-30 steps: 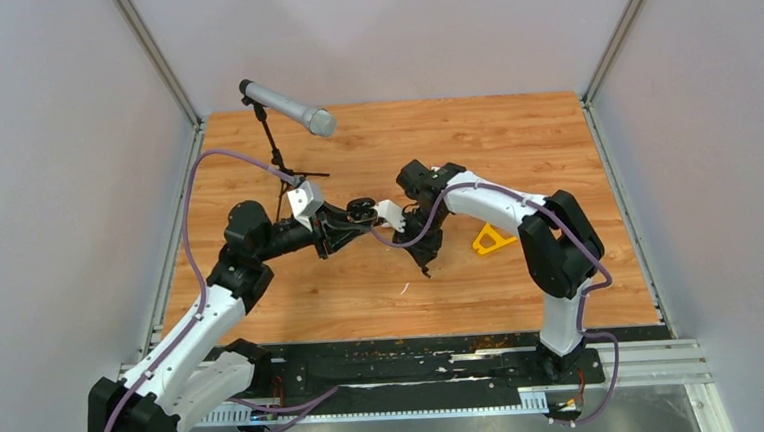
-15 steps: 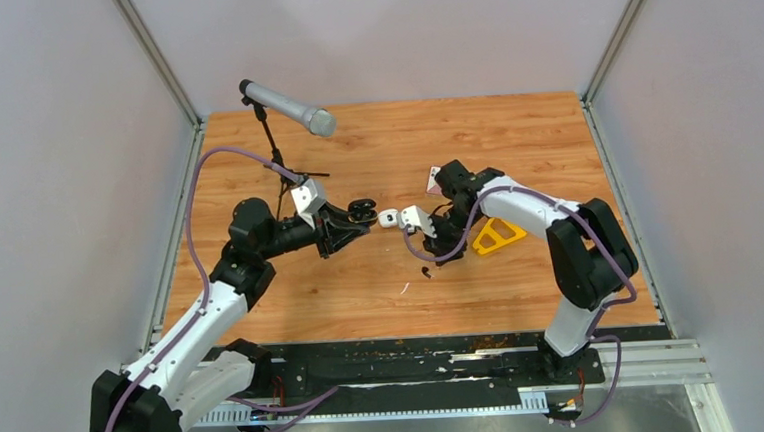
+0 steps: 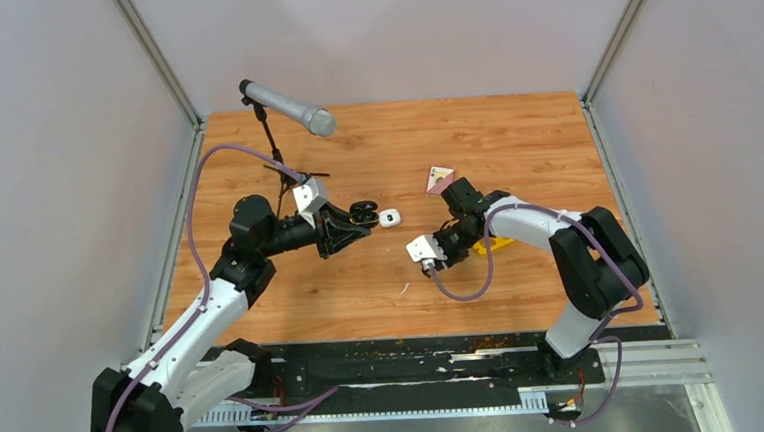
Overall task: Insert the wireless bluetooth earbuds into the charging case
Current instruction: Pick up the earbud from the center of the board.
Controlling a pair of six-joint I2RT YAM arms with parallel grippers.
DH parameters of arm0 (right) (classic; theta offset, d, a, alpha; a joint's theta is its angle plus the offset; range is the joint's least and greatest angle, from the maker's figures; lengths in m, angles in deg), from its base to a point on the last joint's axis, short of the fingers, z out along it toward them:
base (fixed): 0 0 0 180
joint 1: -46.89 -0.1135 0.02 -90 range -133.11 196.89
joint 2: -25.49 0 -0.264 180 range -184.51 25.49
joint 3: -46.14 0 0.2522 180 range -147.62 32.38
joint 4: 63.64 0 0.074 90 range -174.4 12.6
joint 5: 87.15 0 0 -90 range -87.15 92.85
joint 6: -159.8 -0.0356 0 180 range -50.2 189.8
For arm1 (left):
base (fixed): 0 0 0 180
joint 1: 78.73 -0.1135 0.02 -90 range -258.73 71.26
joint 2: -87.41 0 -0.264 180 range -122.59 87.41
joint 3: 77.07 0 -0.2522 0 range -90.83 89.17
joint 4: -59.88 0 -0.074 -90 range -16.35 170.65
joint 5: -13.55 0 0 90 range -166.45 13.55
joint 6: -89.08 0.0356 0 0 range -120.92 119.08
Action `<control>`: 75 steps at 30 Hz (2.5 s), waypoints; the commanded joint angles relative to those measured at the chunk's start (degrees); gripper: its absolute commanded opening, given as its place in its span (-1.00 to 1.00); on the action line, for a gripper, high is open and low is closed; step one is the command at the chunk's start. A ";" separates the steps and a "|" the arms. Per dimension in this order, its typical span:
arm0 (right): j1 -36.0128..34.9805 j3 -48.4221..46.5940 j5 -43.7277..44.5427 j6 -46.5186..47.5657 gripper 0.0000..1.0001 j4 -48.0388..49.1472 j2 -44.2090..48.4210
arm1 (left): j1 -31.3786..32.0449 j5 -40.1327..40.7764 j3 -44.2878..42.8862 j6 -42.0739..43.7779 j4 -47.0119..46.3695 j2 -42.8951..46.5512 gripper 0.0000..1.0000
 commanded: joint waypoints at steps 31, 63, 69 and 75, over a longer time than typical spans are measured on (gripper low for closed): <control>-6.91 -8.76 0.64 7.46 -0.41 -11.43 -9.94 | -0.30 2.38 -1.25 1.93 0.52 1.97 -1.00; -10.66 -9.94 7.12 -2.78 -0.52 -9.63 -13.52 | -0.29 2.91 -0.10 1.58 -0.71 2.43 -1.00; -10.80 -9.26 7.97 -4.13 -0.53 -9.02 -13.22 | -0.30 3.12 0.04 1.41 -0.72 2.57 -1.00; -10.79 -7.83 9.67 -5.71 -0.47 -7.32 -12.87 | -0.30 2.97 0.03 1.31 -1.08 2.32 -1.00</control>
